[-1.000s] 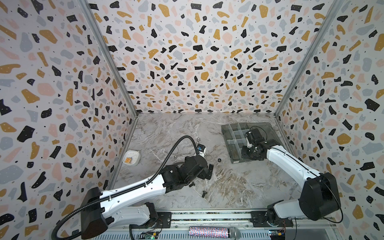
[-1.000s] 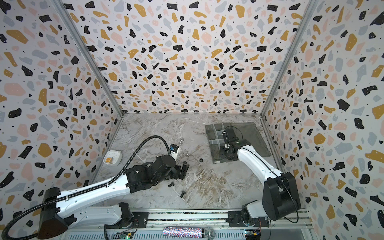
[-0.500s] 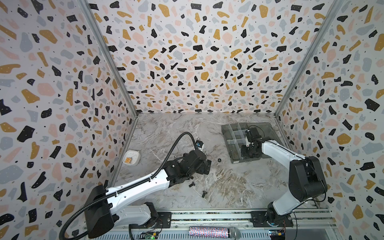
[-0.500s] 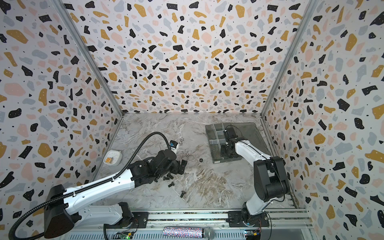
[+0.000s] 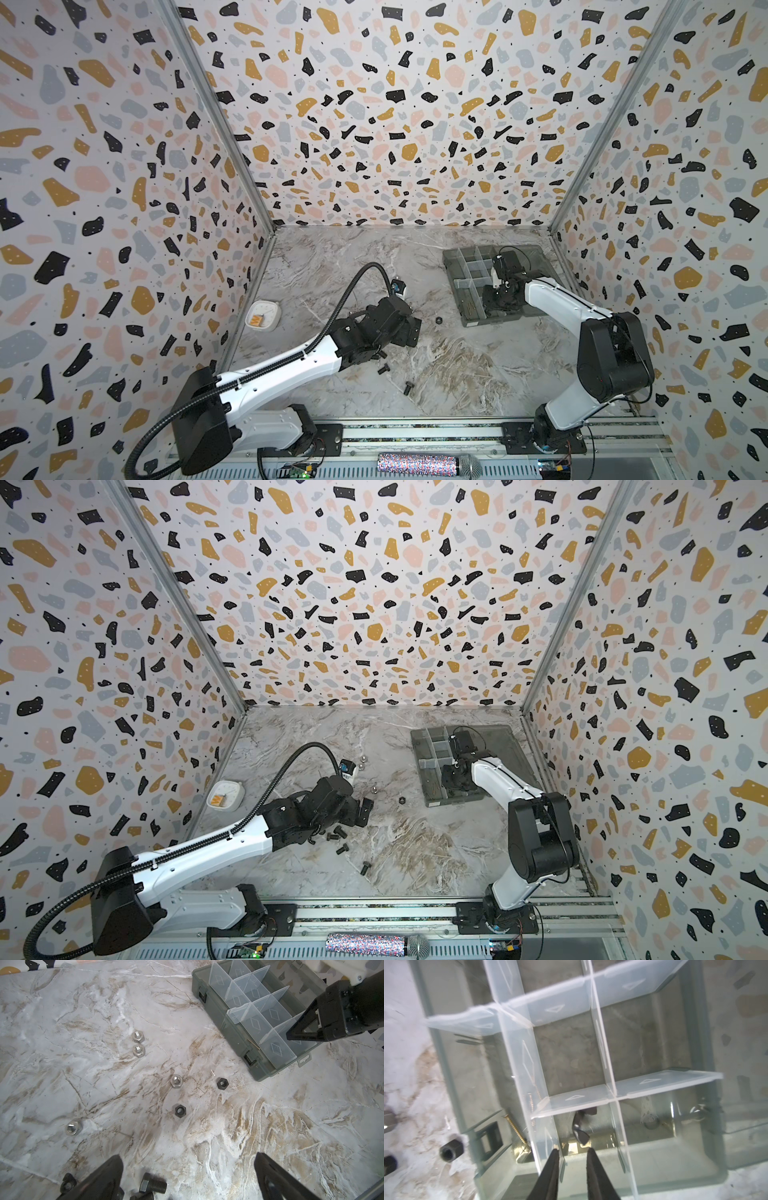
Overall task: Sort the screws and nuts into containers
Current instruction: 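Move the right gripper back to the black hex nut beside the organizer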
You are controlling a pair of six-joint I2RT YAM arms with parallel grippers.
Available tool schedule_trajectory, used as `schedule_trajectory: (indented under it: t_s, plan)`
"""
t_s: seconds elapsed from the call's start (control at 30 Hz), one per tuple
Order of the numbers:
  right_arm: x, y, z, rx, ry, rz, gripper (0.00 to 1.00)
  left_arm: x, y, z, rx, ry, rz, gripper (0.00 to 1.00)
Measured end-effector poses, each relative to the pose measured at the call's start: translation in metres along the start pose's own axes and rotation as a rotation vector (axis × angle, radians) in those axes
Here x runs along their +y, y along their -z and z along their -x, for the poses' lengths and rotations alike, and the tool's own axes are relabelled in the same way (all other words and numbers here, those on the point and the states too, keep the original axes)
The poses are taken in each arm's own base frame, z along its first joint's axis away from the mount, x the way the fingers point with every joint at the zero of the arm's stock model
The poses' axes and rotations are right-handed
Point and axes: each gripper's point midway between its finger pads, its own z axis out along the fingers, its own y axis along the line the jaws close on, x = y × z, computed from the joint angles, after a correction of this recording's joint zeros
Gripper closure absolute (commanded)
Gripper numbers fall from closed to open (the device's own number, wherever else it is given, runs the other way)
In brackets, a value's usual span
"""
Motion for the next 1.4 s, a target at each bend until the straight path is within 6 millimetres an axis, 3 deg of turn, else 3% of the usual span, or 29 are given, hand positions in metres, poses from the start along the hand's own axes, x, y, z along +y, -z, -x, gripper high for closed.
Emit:
schedule_trajectory:
  t_s: [0.17, 0.37, 0.53, 0.73, 1.03, 1.4]
  plan:
    - [0.030, 0.033, 0.004, -0.074, 0.058, 0.055, 0.72, 0.004, 0.006, -0.003, -0.007, 0.026, -0.005, 0.00]
    - [0.091, 0.059, -0.026, -0.086, 0.166, 0.179, 0.64, 0.015, 0.013, -0.021, 0.009, 0.069, -0.002, 0.00]
    - [0.118, 0.050, -0.070, -0.006, 0.226, 0.228, 0.64, 0.026, 0.028, -0.032, 0.004, 0.127, -0.004, 0.00]
    - [0.137, 0.031, -0.089, 0.060, 0.274, 0.220, 0.64, 0.035, 0.052, -0.027, -0.063, 0.207, -0.022, 0.00]
    - [0.177, 0.026, -0.089, 0.061, 0.336, 0.273, 0.64, 0.059, 0.057, -0.034, -0.067, 0.272, 0.085, 0.00]
    - [0.177, 0.011, -0.089, 0.074, 0.369, 0.256, 0.63, 0.103, 0.035, -0.062, 0.004, 0.374, 0.238, 0.02]
